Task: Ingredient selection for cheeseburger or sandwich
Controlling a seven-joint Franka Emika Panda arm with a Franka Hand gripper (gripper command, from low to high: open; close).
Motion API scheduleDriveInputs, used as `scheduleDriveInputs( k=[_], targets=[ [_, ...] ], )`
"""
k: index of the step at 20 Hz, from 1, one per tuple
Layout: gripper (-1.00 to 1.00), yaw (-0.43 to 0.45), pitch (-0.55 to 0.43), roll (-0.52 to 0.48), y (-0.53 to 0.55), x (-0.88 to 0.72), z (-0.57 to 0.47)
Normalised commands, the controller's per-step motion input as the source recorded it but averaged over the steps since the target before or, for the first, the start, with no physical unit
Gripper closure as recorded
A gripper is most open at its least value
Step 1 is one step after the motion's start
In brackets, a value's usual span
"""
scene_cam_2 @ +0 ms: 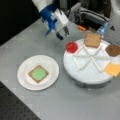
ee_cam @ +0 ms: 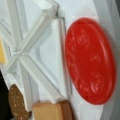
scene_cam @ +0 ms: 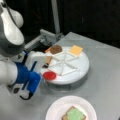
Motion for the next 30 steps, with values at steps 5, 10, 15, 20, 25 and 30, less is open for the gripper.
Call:
scheduleDriveInputs(
  k=[5, 10, 15, 20, 25, 30],
  targets=[
    [-1.0, 0.109, -0.026, 0.327, -0.19, 0.14, -0.12],
    [-1.0, 0.084, -0.051, 0.322, -0.2, 0.12, -0.13],
    [-1.0, 0.087, -0.073, 0.396, -0.2, 0.08, -0.15],
    [-1.0, 0.12, -0.089, 0.486, -0.25, 0.08, -0.11],
    [-1.0, 0.091, -0.061, 0.385, -0.27, 0.14, -0.11],
    [-1.0, 0.091, -0.059, 0.378, -0.24, 0.19, -0.07]
  ],
)
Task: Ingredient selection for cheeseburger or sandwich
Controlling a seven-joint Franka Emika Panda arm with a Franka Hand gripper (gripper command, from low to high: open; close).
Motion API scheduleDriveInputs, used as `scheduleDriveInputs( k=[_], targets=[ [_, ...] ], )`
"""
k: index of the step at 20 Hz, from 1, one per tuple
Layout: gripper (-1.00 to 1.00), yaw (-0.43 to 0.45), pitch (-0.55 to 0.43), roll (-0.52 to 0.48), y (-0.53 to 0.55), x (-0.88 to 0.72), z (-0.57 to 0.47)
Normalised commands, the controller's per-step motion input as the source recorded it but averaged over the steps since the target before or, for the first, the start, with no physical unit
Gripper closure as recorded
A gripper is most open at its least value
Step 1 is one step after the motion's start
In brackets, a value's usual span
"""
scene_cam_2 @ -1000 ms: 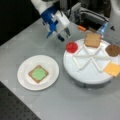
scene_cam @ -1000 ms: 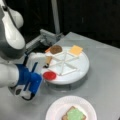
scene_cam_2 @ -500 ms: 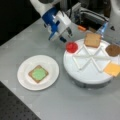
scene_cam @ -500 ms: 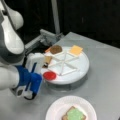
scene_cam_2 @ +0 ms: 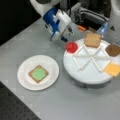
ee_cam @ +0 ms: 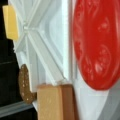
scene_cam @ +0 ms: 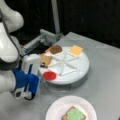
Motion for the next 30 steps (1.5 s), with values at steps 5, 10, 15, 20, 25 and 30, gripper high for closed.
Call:
scheduleDriveInputs(
  k=[5, 10, 15, 20, 25, 30],
  targets=[
    [-1.0, 0.1, -0.087, 0.379, -0.22, 0.22, -0.08],
    [-1.0, 0.104, -0.093, 0.34, -0.24, 0.24, -0.12],
    [-1.0, 0.103, -0.09, 0.305, -0.25, 0.27, -0.15],
    [-1.0, 0.101, -0.096, 0.278, -0.23, 0.31, -0.17],
    [-1.0, 0.112, -0.108, 0.246, -0.22, 0.32, -0.2],
    [-1.0, 0.124, -0.088, 0.217, -0.22, 0.31, -0.13]
  ],
)
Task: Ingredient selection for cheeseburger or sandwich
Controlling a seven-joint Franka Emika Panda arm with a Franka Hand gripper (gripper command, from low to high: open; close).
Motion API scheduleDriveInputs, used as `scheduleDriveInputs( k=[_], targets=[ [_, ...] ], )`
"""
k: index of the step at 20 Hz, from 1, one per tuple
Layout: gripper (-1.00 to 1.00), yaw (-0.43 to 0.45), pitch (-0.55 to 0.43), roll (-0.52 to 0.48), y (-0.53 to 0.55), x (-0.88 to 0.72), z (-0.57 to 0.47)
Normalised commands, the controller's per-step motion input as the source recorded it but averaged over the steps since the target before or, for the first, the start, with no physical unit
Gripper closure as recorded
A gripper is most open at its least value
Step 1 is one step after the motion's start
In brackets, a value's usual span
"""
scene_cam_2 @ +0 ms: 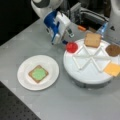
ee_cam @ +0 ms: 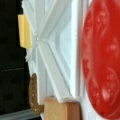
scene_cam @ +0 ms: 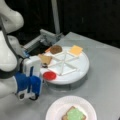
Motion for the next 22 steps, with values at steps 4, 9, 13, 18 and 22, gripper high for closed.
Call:
scheduleDriveInputs(
  k=[4, 9, 13, 18, 22],
  targets=[
    [-1.0, 0.135, -0.073, 0.203, -0.21, 0.29, -0.08],
    [-1.0, 0.128, -0.069, 0.197, -0.18, 0.27, -0.07],
    [-1.0, 0.114, -0.074, 0.19, -0.15, 0.27, -0.08],
    [-1.0, 0.097, -0.077, 0.185, -0.13, 0.26, -0.09],
    [-1.0, 0.083, -0.077, 0.181, -0.15, 0.24, -0.09]
  ],
)
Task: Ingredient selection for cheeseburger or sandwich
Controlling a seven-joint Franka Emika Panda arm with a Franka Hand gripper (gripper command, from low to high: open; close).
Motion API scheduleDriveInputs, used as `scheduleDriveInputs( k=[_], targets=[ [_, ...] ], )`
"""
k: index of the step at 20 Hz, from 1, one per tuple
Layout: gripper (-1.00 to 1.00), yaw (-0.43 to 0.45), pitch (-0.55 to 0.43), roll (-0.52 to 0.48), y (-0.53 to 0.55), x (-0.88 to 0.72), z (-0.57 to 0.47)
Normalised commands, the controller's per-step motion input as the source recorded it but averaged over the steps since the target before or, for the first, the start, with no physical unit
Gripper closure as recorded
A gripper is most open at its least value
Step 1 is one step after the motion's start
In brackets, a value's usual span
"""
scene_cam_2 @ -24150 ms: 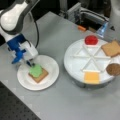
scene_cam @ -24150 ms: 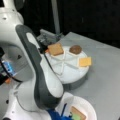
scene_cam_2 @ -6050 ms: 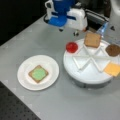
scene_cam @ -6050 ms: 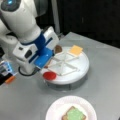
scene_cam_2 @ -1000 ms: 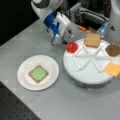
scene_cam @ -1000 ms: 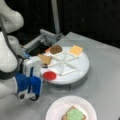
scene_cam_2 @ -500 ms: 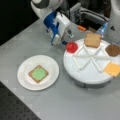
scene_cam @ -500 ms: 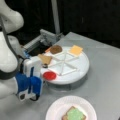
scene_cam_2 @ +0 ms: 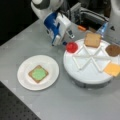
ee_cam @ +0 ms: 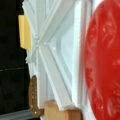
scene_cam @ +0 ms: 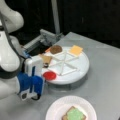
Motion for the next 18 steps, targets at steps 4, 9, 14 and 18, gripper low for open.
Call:
scheduleDriveInputs(
  k=[4, 9, 14, 18],
  targets=[
    [-1.0, 0.077, -0.076, 0.177, -0.18, 0.23, -0.09],
    [1.0, 0.074, -0.075, 0.174, -0.18, 0.23, -0.09],
    [1.0, 0.061, -0.086, 0.151, -0.11, 0.25, -0.13],
    [1.0, 0.043, -0.081, 0.141, -0.06, 0.25, -0.12]
  ],
)
